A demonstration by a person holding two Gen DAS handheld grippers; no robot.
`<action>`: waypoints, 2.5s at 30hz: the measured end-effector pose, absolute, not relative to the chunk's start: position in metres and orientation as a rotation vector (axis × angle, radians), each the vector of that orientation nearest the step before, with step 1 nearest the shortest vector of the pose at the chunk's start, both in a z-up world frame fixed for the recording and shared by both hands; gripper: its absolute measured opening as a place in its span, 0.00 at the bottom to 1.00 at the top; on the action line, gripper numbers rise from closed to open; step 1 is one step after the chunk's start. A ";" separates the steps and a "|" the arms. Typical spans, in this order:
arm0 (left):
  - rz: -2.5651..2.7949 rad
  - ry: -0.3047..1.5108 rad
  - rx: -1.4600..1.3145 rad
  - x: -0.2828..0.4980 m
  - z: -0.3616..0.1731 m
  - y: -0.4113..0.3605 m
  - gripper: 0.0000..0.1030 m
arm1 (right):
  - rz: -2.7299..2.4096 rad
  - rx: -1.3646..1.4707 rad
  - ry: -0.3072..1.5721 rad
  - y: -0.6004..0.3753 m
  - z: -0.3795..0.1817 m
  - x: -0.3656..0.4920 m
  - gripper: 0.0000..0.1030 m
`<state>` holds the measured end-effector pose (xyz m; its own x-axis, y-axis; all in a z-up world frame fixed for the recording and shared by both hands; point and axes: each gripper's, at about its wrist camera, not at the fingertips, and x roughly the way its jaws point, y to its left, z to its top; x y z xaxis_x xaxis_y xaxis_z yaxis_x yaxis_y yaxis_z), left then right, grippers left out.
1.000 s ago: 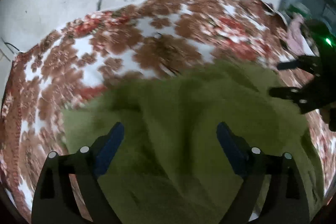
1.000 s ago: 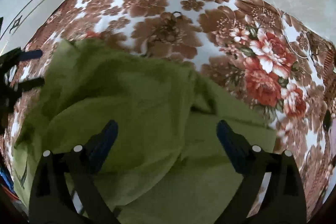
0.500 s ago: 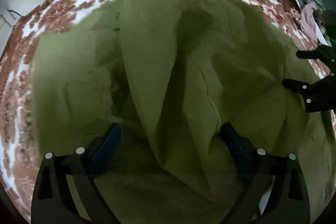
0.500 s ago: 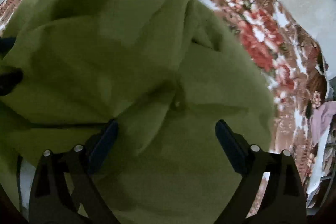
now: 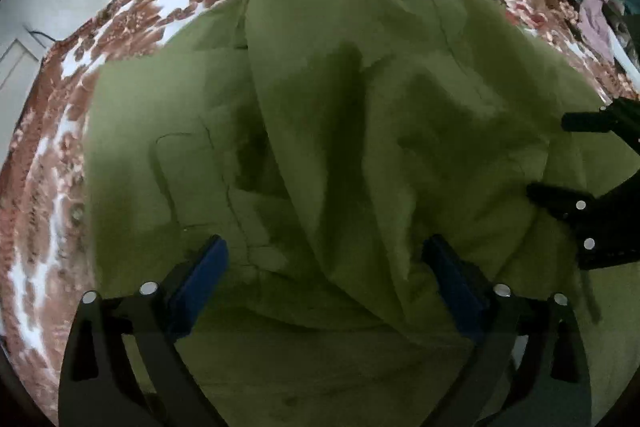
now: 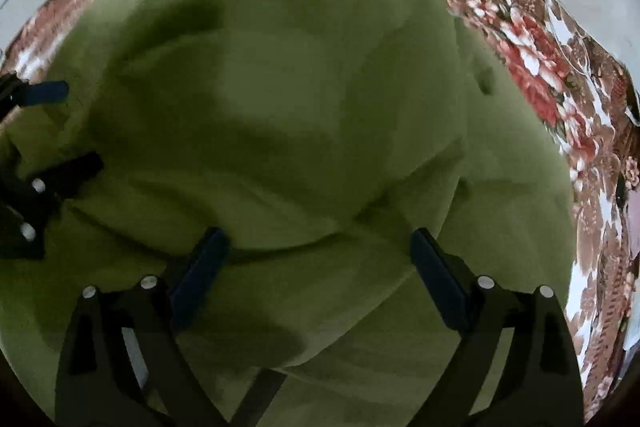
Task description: Fold large clothes
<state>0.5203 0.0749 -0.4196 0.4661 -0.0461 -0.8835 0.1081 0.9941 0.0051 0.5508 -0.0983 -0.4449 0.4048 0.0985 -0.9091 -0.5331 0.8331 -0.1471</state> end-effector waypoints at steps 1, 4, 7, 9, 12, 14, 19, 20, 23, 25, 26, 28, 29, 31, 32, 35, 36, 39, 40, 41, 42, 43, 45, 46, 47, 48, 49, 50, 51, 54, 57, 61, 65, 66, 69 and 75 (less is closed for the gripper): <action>-0.103 1.076 0.060 0.519 -0.418 0.077 0.95 | 0.416 -0.450 1.078 -0.100 -0.442 0.548 0.90; -0.119 1.057 0.039 0.506 -0.394 0.085 0.94 | 0.420 -0.382 1.087 -0.112 -0.419 0.537 0.90; -0.136 1.039 0.007 0.470 -0.363 0.109 0.94 | 0.403 -0.352 1.118 -0.134 -0.390 0.509 0.91; -0.121 1.073 0.007 0.435 -0.350 0.132 0.94 | 0.385 -0.339 1.137 -0.151 -0.376 0.489 0.91; -0.071 1.164 -0.013 0.370 -0.346 0.178 0.94 | 0.332 -0.341 1.183 -0.183 -0.365 0.447 0.91; -0.034 1.214 -0.022 0.336 -0.349 0.201 0.94 | 0.303 -0.336 1.208 -0.206 -0.364 0.418 0.91; 0.117 1.318 -0.109 0.232 -0.360 0.245 0.94 | 0.224 -0.316 1.238 -0.272 -0.377 0.351 0.91; 0.142 1.335 -0.147 0.215 -0.364 0.250 0.94 | 0.212 -0.309 1.245 -0.283 -0.381 0.343 0.91; 0.235 1.351 -0.264 0.164 -0.374 0.269 0.94 | 0.153 -0.315 1.298 -0.329 -0.399 0.304 0.91; 0.288 1.374 -0.324 0.131 -0.383 0.280 0.94 | 0.108 -0.318 1.345 -0.362 -0.409 0.275 0.91; 0.299 1.383 -0.338 0.120 -0.387 0.283 0.94 | 0.091 -0.329 1.356 -0.372 -0.412 0.264 0.91; 0.280 1.400 -0.383 0.098 -0.394 0.285 0.94 | 0.048 -0.400 1.371 -0.391 -0.416 0.236 0.91; 0.262 1.408 -0.396 0.091 -0.397 0.284 0.93 | 0.046 -0.411 1.378 -0.397 -0.416 0.227 0.91; 0.197 1.417 -0.391 0.083 -0.404 0.279 0.93 | 0.058 -0.377 1.401 -0.409 -0.418 0.206 0.91; 0.165 1.426 -0.372 0.080 -0.408 0.277 0.93 | 0.059 -0.350 1.412 -0.414 -0.420 0.197 0.91; 0.059 1.416 -0.414 0.079 -0.415 0.269 0.85 | 0.089 -0.206 1.469 -0.423 -0.429 0.180 0.91; 0.027 1.411 -0.432 0.078 -0.415 0.265 0.84 | 0.100 -0.152 1.486 -0.423 -0.433 0.175 0.91; -0.073 1.384 -0.433 0.083 -0.406 0.255 0.84 | 0.107 -0.090 1.503 -0.418 -0.441 0.169 0.91; -0.100 1.380 -0.437 0.085 -0.404 0.255 0.84 | 0.114 -0.076 1.520 -0.415 -0.446 0.167 0.91; -0.112 1.380 -0.434 0.088 -0.403 0.255 0.84 | 0.129 -0.062 1.532 -0.412 -0.450 0.165 0.91; -0.119 1.384 -0.435 0.090 -0.403 0.256 0.84 | 0.146 -0.047 1.534 -0.408 -0.451 0.163 0.91; -0.121 1.391 -0.438 0.091 -0.405 0.258 0.84 | 0.179 -0.033 1.529 -0.402 -0.451 0.161 0.90; -0.107 1.420 -0.454 0.093 -0.414 0.262 0.77 | 0.225 -0.043 1.531 -0.388 -0.449 0.158 0.84; -0.108 1.440 -0.482 0.095 -0.418 0.263 0.69 | 0.233 -0.051 1.527 -0.383 -0.447 0.158 0.84; -0.107 1.450 -0.498 0.096 -0.420 0.264 0.68 | 0.242 -0.056 1.522 -0.379 -0.445 0.158 0.83; -0.121 1.445 -0.503 0.098 -0.419 0.264 0.68 | 0.249 -0.054 1.526 -0.377 -0.446 0.158 0.81; -0.149 1.441 -0.509 0.100 -0.418 0.261 0.67 | 0.244 -0.054 1.537 -0.377 -0.449 0.159 0.76; -0.164 1.439 -0.510 0.101 -0.416 0.259 0.65 | 0.236 -0.058 1.547 -0.381 -0.451 0.160 0.71; -0.193 1.433 -0.520 0.103 -0.413 0.256 0.63 | 0.232 -0.056 1.554 -0.383 -0.451 0.162 0.59; -0.216 1.417 -0.501 0.102 -0.407 0.248 0.61 | 0.242 -0.042 1.558 -0.389 -0.448 0.168 0.37; -0.157 1.464 -0.462 0.099 -0.423 0.251 0.49 | 0.256 -0.077 1.564 -0.388 -0.449 0.171 0.30; -0.130 1.465 -0.471 0.096 -0.423 0.254 0.27 | 0.255 -0.147 1.571 -0.379 -0.453 0.171 0.11; -0.176 1.438 -0.421 0.101 -0.399 0.247 0.12 | 0.249 -0.174 1.534 -0.366 -0.434 0.170 0.04; -0.186 1.437 -0.403 0.103 -0.394 0.245 0.11 | 0.247 -0.183 1.528 -0.364 -0.428 0.169 0.03; -0.217 1.424 -0.381 0.111 -0.377 0.242 0.10 | 0.240 -0.201 1.503 -0.356 -0.403 0.170 0.03; -0.325 1.330 -0.319 0.146 -0.325 0.235 0.07 | 0.254 -0.214 1.451 -0.348 -0.347 0.191 0.03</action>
<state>0.1459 0.2345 -0.3250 0.2069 -0.4076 -0.8894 0.0490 0.9123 -0.4066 0.1911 -0.3481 -0.3473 0.1010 0.0412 -0.9940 -0.2983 0.9544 0.0092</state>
